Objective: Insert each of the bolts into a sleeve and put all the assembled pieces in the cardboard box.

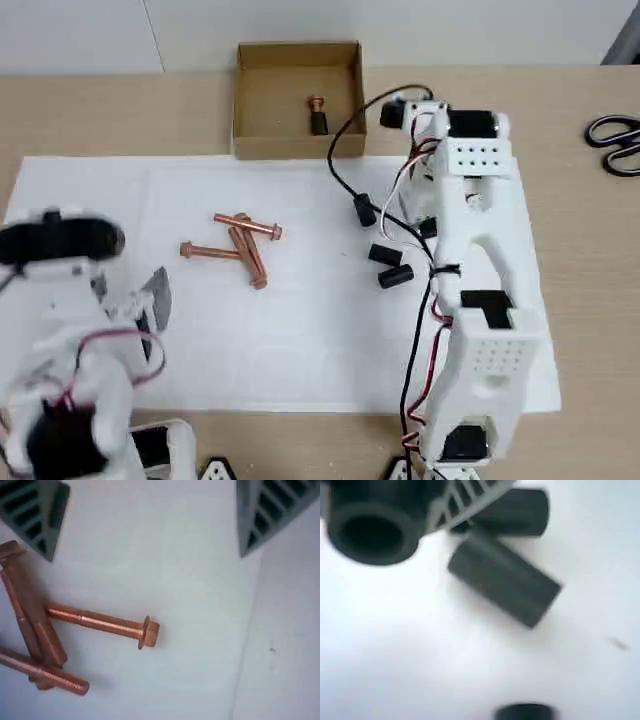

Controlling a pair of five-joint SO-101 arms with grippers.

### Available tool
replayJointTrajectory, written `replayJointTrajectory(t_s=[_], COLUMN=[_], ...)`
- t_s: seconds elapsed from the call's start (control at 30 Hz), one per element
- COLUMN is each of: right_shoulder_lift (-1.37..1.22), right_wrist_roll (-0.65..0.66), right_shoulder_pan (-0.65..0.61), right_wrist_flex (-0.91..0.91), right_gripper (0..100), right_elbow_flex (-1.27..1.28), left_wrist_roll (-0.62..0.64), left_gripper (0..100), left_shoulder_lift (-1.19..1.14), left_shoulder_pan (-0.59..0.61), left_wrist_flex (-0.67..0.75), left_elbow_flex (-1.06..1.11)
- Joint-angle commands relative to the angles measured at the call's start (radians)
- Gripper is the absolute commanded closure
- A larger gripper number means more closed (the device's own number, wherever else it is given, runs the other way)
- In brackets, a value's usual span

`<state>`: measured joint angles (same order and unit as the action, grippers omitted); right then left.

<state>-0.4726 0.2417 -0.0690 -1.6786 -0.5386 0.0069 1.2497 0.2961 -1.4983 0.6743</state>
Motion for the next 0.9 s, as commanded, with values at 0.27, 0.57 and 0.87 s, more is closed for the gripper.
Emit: replayJointTrajectory(t_s=[0.27,0.57,0.87], right_shoulder_lift=[0.257,0.275,0.275], right_wrist_roll=[0.006,0.006,0.005], right_shoulder_pan=[0.002,0.002,0.001], right_wrist_flex=[-0.004,-0.004,-0.002], right_gripper=[99.5,99.5,99.5], right_elbow_flex=[0.199,0.244,0.27], left_wrist_roll=[0.127,0.443,0.764], left_gripper=[78,78,78], left_shoulder_lift=[-0.799,-1.099,-1.254], left_shoulder_pan=[-0.003,-0.198,-0.235], left_wrist_flex=[0.002,-0.028,0.06], left_elbow_flex=[-0.463,-0.573,-0.573])
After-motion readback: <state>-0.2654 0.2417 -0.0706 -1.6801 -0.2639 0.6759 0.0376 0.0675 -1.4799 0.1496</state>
